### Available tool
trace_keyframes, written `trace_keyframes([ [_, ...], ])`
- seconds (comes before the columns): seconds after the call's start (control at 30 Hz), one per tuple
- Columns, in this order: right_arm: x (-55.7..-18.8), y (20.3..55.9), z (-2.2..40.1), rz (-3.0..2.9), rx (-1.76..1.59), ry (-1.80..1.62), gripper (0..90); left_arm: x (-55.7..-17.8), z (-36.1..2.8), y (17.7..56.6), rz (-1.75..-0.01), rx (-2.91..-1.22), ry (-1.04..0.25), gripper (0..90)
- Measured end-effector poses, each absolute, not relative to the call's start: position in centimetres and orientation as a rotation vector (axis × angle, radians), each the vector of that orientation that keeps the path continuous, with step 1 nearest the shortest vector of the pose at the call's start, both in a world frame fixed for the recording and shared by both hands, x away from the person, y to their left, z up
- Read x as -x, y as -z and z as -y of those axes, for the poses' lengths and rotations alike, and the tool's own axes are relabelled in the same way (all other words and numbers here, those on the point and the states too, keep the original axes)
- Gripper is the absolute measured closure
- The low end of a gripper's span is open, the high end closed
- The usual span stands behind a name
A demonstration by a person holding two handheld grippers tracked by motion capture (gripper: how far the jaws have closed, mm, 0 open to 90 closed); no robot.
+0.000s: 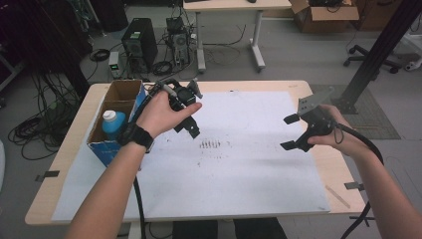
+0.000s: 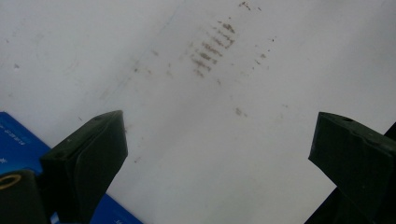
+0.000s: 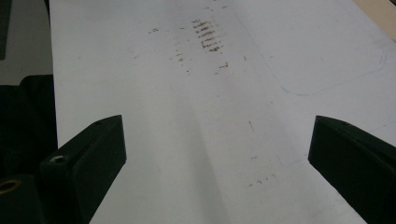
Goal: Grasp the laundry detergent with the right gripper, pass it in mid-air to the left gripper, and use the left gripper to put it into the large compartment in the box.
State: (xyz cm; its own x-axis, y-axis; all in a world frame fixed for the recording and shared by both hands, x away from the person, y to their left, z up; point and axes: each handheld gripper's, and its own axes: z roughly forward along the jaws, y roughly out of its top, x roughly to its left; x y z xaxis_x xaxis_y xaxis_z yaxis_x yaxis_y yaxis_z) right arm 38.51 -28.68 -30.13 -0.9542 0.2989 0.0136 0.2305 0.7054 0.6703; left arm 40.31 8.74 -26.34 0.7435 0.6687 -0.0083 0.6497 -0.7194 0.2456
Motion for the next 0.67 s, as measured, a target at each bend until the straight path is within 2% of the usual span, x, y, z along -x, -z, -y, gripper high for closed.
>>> trace_keyframes([
  [0.67,-38.41,30.17,28.2,-2.828,-0.411,-1.081,4.3,-40.31,-8.86,26.64,-1.042,-2.706,-0.097,4.6],
])
